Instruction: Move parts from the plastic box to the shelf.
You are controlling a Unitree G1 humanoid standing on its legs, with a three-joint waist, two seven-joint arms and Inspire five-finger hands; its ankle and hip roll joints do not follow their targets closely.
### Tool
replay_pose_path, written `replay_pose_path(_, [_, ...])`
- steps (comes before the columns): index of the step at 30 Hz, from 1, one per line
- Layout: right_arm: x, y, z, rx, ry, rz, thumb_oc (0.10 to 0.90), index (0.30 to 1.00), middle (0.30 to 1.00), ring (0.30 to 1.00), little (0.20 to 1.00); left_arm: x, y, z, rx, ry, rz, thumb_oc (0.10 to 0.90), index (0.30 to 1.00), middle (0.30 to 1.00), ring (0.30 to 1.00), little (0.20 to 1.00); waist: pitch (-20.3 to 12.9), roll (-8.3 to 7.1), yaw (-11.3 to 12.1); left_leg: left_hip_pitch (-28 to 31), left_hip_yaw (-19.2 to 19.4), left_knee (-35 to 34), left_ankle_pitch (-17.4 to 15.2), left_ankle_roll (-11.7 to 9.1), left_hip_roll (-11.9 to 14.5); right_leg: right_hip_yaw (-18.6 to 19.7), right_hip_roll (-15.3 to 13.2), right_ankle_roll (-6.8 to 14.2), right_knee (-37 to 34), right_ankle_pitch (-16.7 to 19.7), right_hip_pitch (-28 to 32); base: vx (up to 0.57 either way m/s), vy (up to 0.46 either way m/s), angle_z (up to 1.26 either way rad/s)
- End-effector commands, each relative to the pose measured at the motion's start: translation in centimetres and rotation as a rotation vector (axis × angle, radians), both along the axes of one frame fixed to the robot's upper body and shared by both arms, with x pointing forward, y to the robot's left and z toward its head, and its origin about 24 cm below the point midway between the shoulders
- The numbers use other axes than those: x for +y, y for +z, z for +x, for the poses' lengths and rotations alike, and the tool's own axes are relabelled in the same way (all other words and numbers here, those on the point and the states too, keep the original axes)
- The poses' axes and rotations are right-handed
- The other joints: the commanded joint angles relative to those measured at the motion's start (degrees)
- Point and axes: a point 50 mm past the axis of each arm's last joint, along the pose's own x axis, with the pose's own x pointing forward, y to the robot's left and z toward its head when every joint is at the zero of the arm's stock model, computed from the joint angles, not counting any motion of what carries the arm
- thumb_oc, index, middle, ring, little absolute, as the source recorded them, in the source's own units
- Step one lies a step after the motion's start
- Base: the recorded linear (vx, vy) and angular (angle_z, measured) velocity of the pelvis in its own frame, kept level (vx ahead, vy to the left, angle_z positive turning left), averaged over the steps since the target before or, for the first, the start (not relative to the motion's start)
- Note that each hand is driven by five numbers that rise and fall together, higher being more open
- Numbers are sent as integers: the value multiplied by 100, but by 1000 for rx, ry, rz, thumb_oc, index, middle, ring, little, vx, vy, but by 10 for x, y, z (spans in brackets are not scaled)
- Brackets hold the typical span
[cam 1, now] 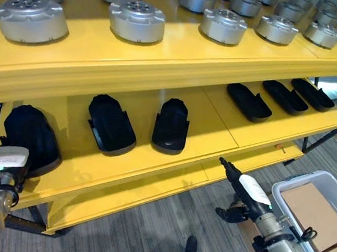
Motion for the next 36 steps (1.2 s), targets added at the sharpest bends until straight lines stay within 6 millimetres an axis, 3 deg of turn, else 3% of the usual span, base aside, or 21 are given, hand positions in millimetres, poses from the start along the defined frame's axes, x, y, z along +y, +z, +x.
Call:
replay_pose_path(1, [5, 57, 22, -272, 54, 62, 900, 1000, 1000, 1000, 1000, 39, 70, -1, -61, 104, 184, 900, 1000, 1000, 1000, 1000, 42, -137, 16, 283, 72, -8, -398, 428, -255, -127, -658, 543, 459, -440, 397, 0, 0, 0])
replay_pose_path(6, [4, 55, 21, -260, 50, 62, 900, 1000, 1000, 1000, 1000, 34, 80, 7, -70, 70, 185, 900, 1000, 1000, 1000, 1000, 39, -140, 28, 284, 73, -15, -406, 426, -252, -123, -668, 546, 442, -426, 396, 0, 0, 0])
replay_pose_path(27, [2, 52, 18, -221, 54, 48, 900, 1000, 1000, 1000, 1000, 40, 95, 3, -60, 110, 194, 900, 1000, 1000, 1000, 1000, 12, -85, 44, 269, 56, -6, -419, 440, -274, -145, -695, 543, 443, -431, 392, 0, 0, 0])
replay_pose_path(31, [1, 52, 19, -216, 48, 49, 900, 1000, 1000, 1000, 1000, 38, 108, 7, -119, 98, 196, 900, 1000, 1000, 1000, 1000, -34, -46, 73, 273, 38, -11, -426, 443, -286, -195, -702, 542, 437, -442, 421, 0, 0, 0])
replay_pose_path(36, [-4, 53, 20, -231, 16, 48, 900, 1000, 1000, 1000, 1000, 12, 132, 22, -331, -57, 237, 900, 1000, 1000, 1000, 1000, -147, 48, 114, 263, -36, -26, -438, 436, -289, -271, -696, 532, 399, -474, 491, 0, 0, 0])
